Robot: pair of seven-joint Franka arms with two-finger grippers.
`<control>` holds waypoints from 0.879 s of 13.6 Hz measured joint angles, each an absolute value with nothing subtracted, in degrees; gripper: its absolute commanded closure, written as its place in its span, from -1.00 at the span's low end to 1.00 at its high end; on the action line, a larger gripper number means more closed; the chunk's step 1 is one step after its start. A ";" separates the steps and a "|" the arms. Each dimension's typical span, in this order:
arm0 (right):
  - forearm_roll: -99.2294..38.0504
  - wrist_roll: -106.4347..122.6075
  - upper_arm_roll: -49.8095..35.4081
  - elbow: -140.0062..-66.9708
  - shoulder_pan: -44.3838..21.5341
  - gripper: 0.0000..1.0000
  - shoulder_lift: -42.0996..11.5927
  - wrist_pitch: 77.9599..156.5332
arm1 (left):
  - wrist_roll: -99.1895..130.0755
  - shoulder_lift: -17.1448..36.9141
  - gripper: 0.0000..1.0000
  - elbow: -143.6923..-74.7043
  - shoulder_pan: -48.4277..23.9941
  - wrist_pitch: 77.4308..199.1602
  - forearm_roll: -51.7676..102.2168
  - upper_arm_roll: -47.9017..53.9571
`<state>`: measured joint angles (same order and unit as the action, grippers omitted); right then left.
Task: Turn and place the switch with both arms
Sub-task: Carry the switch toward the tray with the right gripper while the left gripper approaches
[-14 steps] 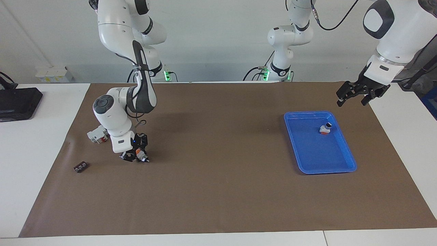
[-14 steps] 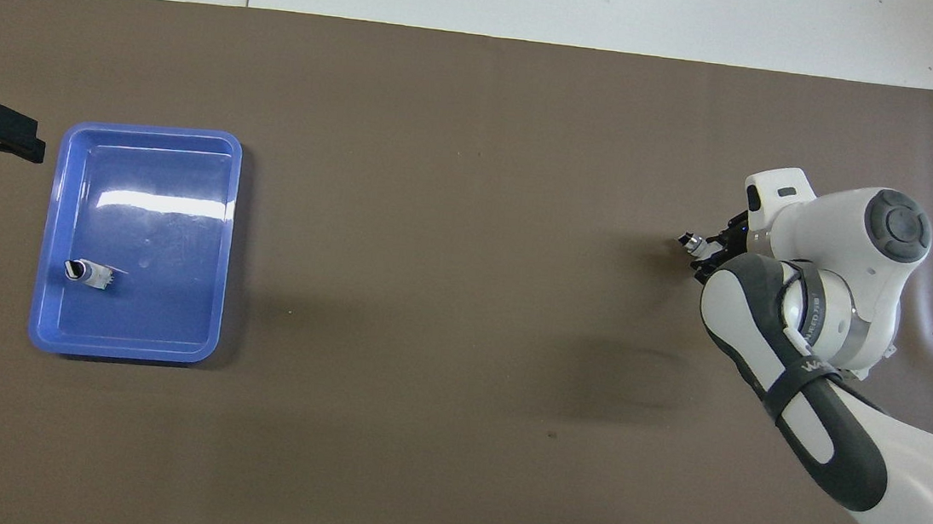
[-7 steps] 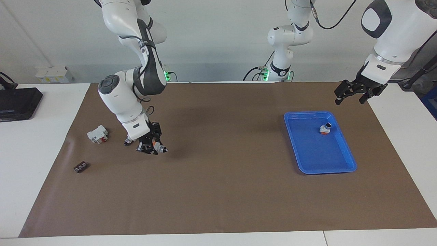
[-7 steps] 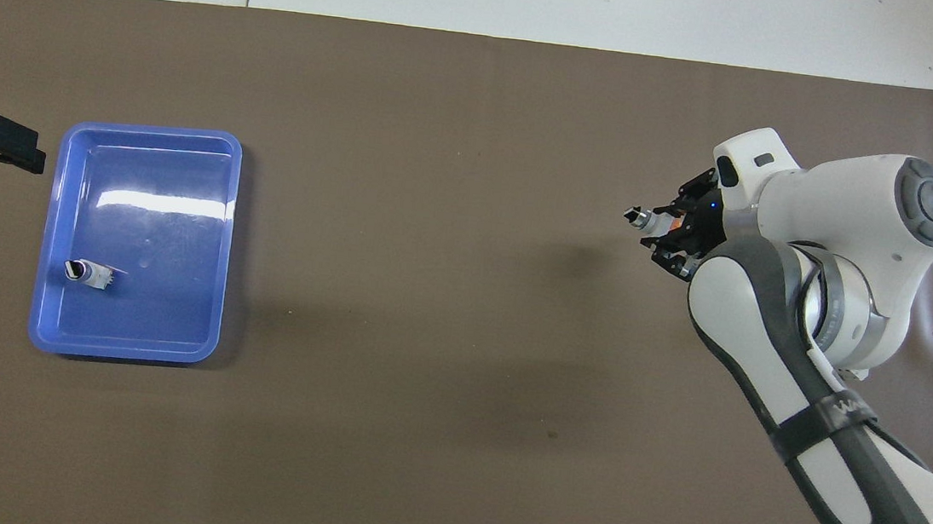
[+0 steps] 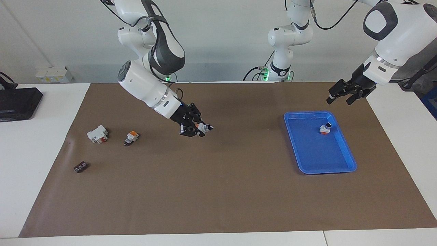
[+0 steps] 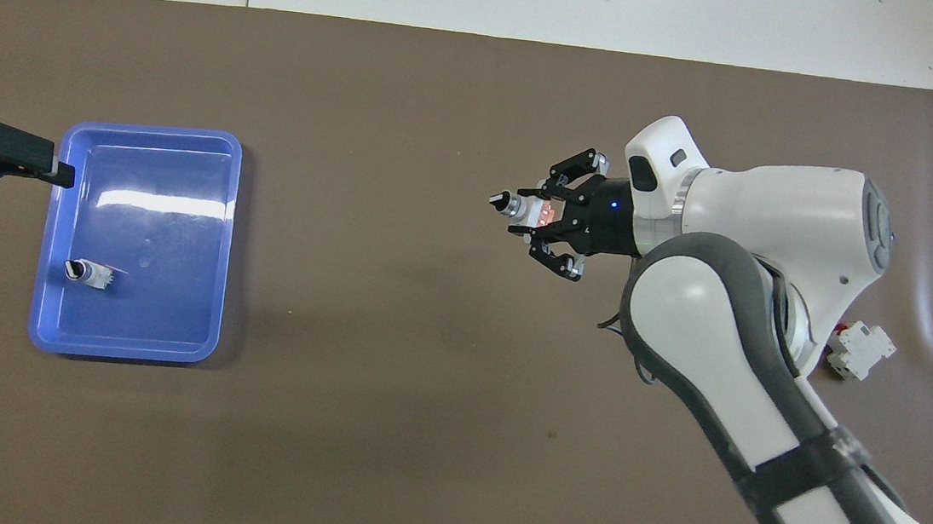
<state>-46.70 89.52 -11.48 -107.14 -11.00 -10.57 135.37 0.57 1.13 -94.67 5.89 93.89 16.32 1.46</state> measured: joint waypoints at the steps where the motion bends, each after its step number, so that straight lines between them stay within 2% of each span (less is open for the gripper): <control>1: -47.67 89.35 -12.43 -107.10 -12.23 1.00 -10.57 138.23 | 3.04 0.93 -0.99 -95.01 5.91 94.58 18.79 1.55; 7: -50.57 80.52 -13.21 -106.75 -24.87 1.00 -10.49 156.47 | 17.82 0.79 -0.86 -95.53 3.34 97.99 32.70 2.74; 12: -50.58 75.41 -13.28 -106.12 -27.15 1.00 -6.17 157.70 | 27.15 0.79 -0.44 -95.65 2.65 99.35 41.24 2.89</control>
